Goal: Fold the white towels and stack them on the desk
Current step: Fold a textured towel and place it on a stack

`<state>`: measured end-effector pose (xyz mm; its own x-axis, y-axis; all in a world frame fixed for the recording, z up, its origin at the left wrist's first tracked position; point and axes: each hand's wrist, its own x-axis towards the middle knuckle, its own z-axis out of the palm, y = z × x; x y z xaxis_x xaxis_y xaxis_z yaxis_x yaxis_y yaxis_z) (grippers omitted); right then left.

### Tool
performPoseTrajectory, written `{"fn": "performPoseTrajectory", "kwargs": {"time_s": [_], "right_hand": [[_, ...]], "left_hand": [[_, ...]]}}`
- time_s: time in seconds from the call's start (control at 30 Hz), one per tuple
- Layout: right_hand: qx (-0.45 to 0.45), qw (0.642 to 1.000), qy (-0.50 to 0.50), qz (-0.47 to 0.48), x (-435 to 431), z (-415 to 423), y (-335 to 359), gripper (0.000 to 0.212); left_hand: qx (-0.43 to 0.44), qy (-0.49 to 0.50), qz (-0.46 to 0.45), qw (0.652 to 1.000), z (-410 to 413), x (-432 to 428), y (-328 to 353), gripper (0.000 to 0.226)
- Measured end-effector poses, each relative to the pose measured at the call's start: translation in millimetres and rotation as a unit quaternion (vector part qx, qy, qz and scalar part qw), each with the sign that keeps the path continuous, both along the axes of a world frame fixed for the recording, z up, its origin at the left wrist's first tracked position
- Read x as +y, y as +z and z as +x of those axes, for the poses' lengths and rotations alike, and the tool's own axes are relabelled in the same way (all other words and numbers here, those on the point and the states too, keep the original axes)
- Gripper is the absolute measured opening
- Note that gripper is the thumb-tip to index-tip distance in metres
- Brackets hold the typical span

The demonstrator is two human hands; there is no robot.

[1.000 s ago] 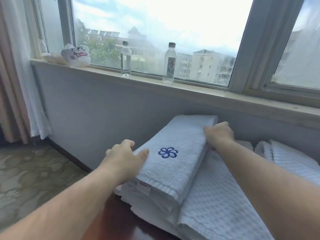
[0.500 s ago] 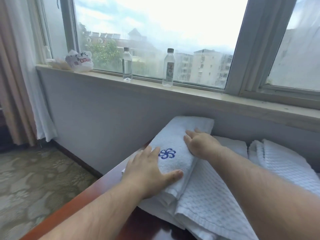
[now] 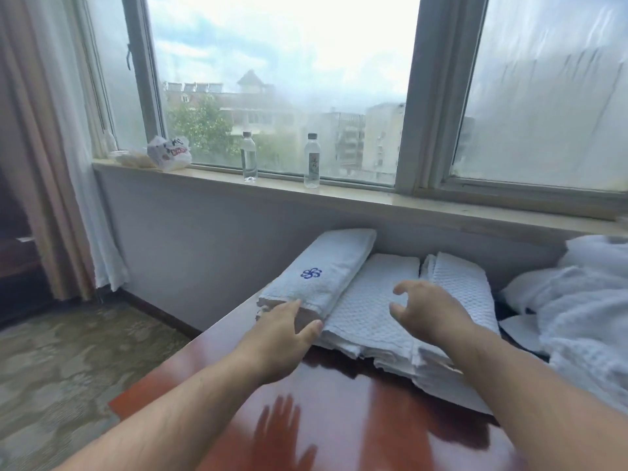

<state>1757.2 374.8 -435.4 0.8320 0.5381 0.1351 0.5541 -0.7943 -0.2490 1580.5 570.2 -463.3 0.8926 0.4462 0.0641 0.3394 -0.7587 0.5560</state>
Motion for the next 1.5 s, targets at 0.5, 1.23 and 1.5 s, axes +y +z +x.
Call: {"fn": "performPoseTrajectory", "kwargs": {"time_s": [0.5, 1.23, 1.5], "right_hand": [[-0.293, 0.91, -0.217, 0.197, -326.9, -67.5, 15.8, 0.023], [-0.212, 0.931, -0.187, 0.23, -383.4, 52.2, -99.4, 0.086], [-0.215, 0.95, -0.202, 0.098, -396.8, -0.1, -34.6, 0.065]], "left_hand": [[-0.063, -0.213, 0.03, 0.975, 32.5, -259.1, -1.0, 0.066], [-0.204, -0.29, 0.078, 0.932, 216.1, -399.7, -92.7, 0.094], [-0.091, -0.347, 0.032, 0.933, 158.6, -361.5, -51.1, 0.075]]}}
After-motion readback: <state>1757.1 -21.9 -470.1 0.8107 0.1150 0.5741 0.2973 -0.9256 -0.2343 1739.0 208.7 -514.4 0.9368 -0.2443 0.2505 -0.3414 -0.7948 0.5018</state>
